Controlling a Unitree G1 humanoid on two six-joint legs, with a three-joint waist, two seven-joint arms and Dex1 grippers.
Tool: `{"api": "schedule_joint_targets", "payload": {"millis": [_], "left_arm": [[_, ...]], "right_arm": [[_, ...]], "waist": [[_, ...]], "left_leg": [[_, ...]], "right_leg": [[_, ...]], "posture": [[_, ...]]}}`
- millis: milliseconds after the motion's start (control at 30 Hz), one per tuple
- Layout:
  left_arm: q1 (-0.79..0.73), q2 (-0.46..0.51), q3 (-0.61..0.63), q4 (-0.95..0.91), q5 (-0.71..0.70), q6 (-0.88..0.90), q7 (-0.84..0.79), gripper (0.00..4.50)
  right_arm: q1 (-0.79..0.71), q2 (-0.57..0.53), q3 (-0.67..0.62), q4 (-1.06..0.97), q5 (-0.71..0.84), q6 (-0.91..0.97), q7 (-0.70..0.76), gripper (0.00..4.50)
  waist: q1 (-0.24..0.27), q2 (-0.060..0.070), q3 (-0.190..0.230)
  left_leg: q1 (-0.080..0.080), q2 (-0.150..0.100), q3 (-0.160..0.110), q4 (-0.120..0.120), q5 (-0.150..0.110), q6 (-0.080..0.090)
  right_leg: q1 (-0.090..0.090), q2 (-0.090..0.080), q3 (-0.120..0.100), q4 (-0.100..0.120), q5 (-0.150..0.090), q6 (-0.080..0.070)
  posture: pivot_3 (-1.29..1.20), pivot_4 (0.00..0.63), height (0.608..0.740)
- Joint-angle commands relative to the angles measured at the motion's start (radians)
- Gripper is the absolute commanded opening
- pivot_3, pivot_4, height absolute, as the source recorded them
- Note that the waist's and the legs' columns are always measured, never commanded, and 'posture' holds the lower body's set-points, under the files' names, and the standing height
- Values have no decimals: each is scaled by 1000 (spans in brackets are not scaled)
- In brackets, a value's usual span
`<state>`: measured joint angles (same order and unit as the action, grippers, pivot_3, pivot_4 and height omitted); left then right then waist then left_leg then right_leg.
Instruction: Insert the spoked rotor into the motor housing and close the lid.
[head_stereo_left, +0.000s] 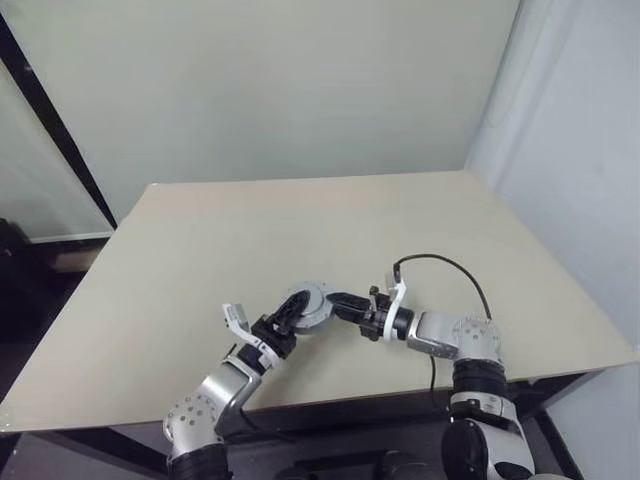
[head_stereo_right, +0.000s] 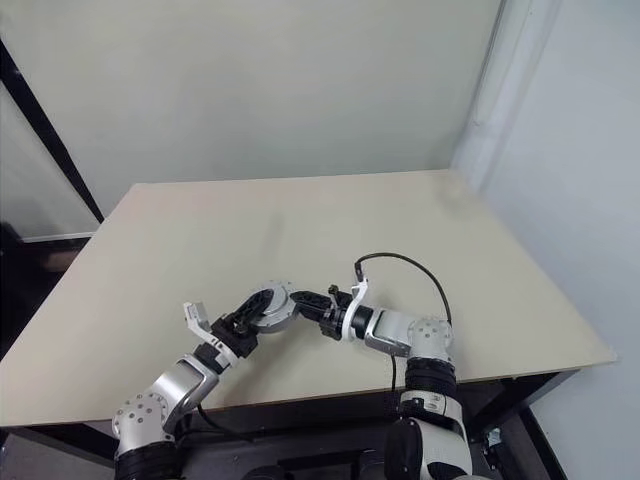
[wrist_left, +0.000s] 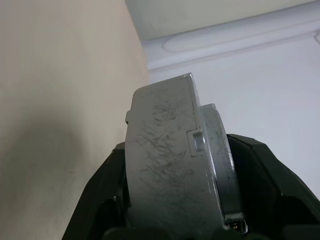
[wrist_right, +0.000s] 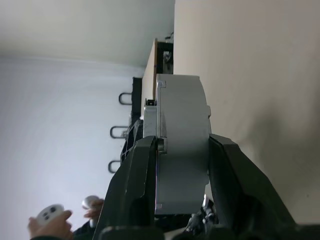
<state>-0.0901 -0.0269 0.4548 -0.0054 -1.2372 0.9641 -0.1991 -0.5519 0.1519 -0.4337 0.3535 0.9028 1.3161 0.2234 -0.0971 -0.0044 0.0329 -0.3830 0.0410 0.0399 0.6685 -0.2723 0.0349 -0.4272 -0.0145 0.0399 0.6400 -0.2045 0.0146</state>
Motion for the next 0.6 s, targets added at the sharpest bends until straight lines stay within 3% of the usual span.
{"api": "schedule_joint_targets", "payload": {"millis": [33, 233, 300, 400, 600], "left_arm": [[-1, -4, -31, -21, -13, -6, 9, 2166], [-5, -3, -37, -17, -7, -33, 3, 2031], [-8, -5, -39, -17, 1, -51, 2, 2030], [-25, -1, -30, -19, 26, -107, 7, 2029], [-74, 65, -39, -17, 207, -279, 26, 2028]], "right_arm": [[-13, 45, 37, -81, 56, -16, 53, 2493], [-20, 56, 6, -67, 81, -39, 10, 4500], [-23, 54, -1, -53, 83, -55, -5, 4500], [6, 26, 85, -118, 26, -121, 41, 4500], [105, -105, 413, -301, -248, -448, 215, 4500]], "waist": [[0, 0, 0], [0, 0, 0], [0, 0, 0], [0, 0, 1], [0, 0, 1]], "left_leg": [[0, 0, 0, 0, 0, 0], [0, 0, 0, 0, 0, 0], [0, 0, 0, 0, 0, 0], [-1, 0, 0, 0, 0, 0], [-2, 0, 0, 0, 0, 0]], "right_leg": [[0, 0, 0, 0, 0, 0], [0, 0, 0, 0, 0, 0], [0, 0, 0, 0, 0, 0], [-1, 0, 0, 0, 0, 0], [-1, 0, -1, 0, 0, 0]], "posture": [[0, 0, 740], [0, 0, 740], [0, 0, 740], [0, 0, 740], [0, 0, 740]]}}
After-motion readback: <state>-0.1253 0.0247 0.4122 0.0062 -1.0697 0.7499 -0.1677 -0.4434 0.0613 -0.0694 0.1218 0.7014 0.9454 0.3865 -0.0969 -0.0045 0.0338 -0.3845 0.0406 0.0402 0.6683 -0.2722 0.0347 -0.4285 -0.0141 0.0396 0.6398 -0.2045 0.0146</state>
